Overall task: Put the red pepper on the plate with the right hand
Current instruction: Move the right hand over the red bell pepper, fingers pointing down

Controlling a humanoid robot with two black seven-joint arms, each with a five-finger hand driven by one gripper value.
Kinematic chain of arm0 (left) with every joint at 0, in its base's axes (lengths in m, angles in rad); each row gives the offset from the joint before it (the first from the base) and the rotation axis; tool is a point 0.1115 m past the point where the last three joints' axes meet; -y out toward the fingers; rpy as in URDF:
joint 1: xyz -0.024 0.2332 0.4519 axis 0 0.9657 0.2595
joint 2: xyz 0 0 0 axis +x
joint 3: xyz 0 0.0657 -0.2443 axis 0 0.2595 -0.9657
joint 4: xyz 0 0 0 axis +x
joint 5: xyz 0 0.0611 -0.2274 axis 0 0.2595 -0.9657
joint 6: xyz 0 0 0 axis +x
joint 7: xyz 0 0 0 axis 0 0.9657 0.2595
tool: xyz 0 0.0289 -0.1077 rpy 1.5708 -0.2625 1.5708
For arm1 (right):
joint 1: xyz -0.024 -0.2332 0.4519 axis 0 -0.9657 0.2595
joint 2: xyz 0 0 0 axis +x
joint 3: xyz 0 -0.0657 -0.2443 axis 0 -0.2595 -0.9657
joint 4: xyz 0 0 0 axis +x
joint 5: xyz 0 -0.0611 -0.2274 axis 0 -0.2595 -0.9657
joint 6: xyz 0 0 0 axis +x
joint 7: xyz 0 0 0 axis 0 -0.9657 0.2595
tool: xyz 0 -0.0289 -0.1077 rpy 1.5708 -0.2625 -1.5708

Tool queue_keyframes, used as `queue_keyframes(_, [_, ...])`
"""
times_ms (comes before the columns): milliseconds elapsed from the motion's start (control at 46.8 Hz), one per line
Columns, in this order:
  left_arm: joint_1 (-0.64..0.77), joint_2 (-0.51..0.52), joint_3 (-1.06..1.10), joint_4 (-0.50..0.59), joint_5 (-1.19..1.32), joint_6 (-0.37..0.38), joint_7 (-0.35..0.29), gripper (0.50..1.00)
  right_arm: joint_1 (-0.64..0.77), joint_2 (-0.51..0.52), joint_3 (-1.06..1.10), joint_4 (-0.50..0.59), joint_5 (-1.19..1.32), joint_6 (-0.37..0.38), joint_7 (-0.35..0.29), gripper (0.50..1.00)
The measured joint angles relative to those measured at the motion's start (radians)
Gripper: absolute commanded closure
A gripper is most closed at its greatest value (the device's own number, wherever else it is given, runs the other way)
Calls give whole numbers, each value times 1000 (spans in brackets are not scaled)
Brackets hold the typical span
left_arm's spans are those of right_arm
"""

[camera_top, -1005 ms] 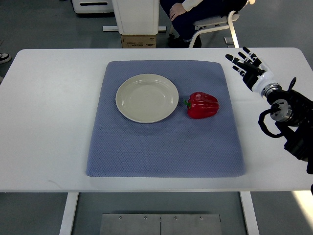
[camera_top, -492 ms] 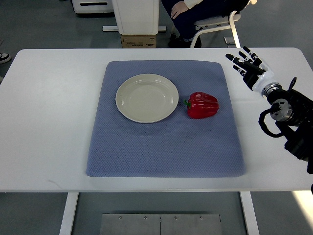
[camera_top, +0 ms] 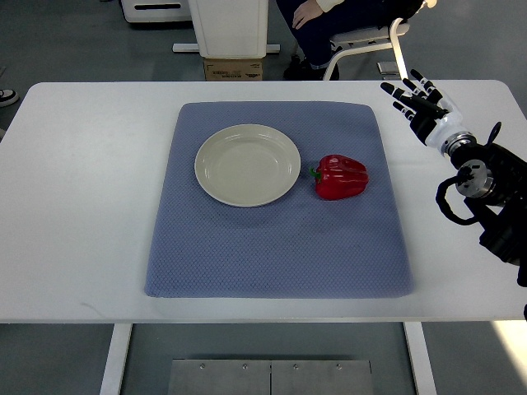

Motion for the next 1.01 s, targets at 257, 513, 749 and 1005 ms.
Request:
queue_keyframes(257, [0,0,0,0,0,0,0,500,2,-1,2,0,0,0,13,500])
queue_keyframes(513, [0,0,0,0,-1,0,0,500,13,-1,4,2,1,0,36,500])
queue_keyframes(749, [0,0,0,0,-1,0,0,500,20,-5,-22,6,1,0,37,500])
queue_keyframes(1005, [0,0,0,0,0,-1,0,500,39,-48,-170,38,1,3,78,500])
